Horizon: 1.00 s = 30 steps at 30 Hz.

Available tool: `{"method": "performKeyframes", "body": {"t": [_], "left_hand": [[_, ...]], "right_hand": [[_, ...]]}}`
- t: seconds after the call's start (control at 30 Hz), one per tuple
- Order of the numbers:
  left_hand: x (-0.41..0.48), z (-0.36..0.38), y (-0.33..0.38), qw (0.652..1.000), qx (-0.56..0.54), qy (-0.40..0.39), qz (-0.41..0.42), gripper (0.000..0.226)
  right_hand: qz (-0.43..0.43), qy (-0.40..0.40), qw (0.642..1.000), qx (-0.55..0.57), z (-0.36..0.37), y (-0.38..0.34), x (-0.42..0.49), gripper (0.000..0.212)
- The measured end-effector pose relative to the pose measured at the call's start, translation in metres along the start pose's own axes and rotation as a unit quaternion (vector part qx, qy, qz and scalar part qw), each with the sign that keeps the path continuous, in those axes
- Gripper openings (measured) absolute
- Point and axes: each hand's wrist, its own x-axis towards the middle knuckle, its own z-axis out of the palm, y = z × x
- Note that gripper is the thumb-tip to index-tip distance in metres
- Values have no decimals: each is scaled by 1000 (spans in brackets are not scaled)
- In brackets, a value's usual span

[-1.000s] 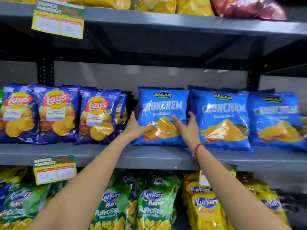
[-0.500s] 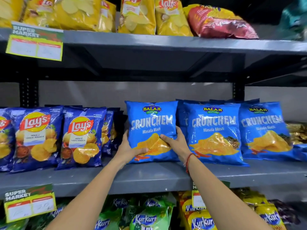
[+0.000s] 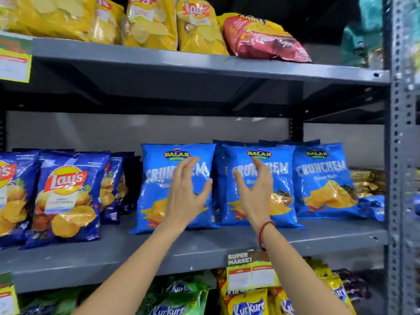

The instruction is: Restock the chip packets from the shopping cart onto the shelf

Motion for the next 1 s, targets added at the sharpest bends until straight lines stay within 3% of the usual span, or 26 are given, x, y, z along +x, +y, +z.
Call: {"method": "performKeyframes", "body": {"t": [0.1, 0.17, 0.33, 0.43, 0.67, 0.87, 1.0], "left_hand": [[4, 44, 21, 994, -64, -76, -33, 55], [5, 72, 28, 981, -117, -106, -108, 62], [10, 112, 33, 909, -224, -89, -341, 78], [7, 121, 35, 871, -250, -97, -412, 80], [-8, 131, 39, 921, -189, -34, -339, 77], [-15, 130, 42, 948, -109, -26, -299, 72], [-24, 117, 52, 977, -52, -24, -204, 66]], "right_hand": [[7, 113, 988, -101, -33, 22, 22, 56], [59, 133, 981, -127, -51, 33, 33, 61], [229, 8, 973, -3, -63, 59, 53, 74], [241, -23, 970, 19, -59, 66, 60, 65], [195, -26, 977, 78, -47, 77, 66, 48], [197, 5, 980, 39, -44, 86, 68, 55], [146, 47, 988, 12, -55, 76, 65, 54]]}}
